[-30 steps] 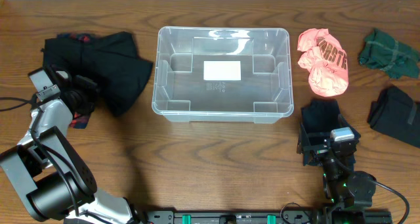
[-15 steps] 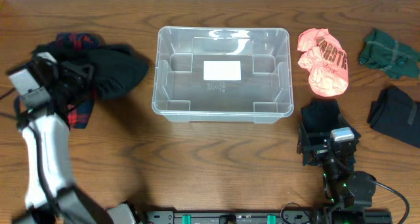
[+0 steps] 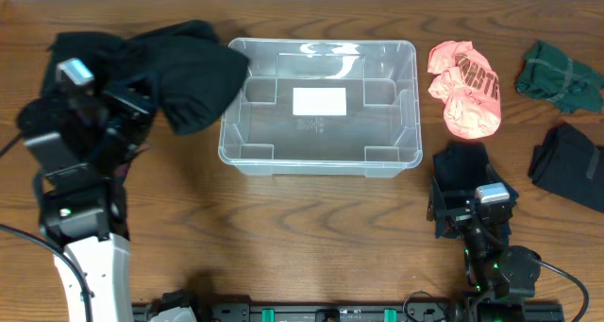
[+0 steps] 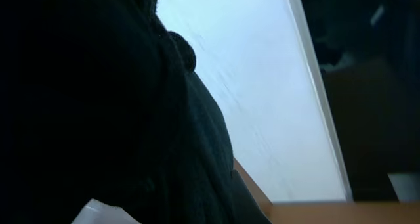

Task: Pack container
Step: 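Carry the black garment with the left gripper over the clear bin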

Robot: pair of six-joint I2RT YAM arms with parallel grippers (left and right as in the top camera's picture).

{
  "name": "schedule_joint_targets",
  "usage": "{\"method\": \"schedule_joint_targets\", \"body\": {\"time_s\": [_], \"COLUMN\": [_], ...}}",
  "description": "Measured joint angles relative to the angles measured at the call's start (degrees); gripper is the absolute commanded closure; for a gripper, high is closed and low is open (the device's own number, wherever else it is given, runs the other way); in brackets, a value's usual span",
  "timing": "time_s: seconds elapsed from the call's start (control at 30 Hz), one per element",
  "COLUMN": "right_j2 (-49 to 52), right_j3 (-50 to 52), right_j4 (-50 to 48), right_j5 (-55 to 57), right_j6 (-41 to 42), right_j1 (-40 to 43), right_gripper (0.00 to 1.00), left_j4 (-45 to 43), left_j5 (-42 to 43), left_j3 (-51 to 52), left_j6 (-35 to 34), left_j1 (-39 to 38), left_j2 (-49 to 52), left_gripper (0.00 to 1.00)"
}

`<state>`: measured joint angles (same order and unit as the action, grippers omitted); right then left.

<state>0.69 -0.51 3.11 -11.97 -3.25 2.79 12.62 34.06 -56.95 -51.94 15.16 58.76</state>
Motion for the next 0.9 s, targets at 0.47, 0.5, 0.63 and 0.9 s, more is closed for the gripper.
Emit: {"method": "schedule_joint_targets", "body": {"time_s": [0.47, 0.5, 0.63, 0.9], "right_j2": [0.0, 0.0, 0.0, 0.0], "right_j3": [0.0, 0.0, 0.0, 0.0], "right_j4": [0.0, 0.0, 0.0, 0.0], "right_j5": [0.0, 0.0, 0.0, 0.0], "right_j6": [0.0, 0.0, 0.0, 0.0], "right_j1": [0.0, 0.0, 0.0, 0.0], "right_gripper": [0.01, 0.01, 0.01, 0.01], "left_j4": [-7.1, -8.5, -14.1, -22.5], "left_j5": [-36.3, -39.3, -49.8, -57.4], "left_j3": [0.0, 0.0, 0.0, 0.0], "left_j6": [-9.6, -9.8, -10.0, -13.1], "left_j1": [-40.3, -42.8, -50.1, -53.6], "left_j2": [3.6, 4.7, 10.3, 23.7], "left_gripper": [0.94, 0.94, 0.94, 0.94]}}
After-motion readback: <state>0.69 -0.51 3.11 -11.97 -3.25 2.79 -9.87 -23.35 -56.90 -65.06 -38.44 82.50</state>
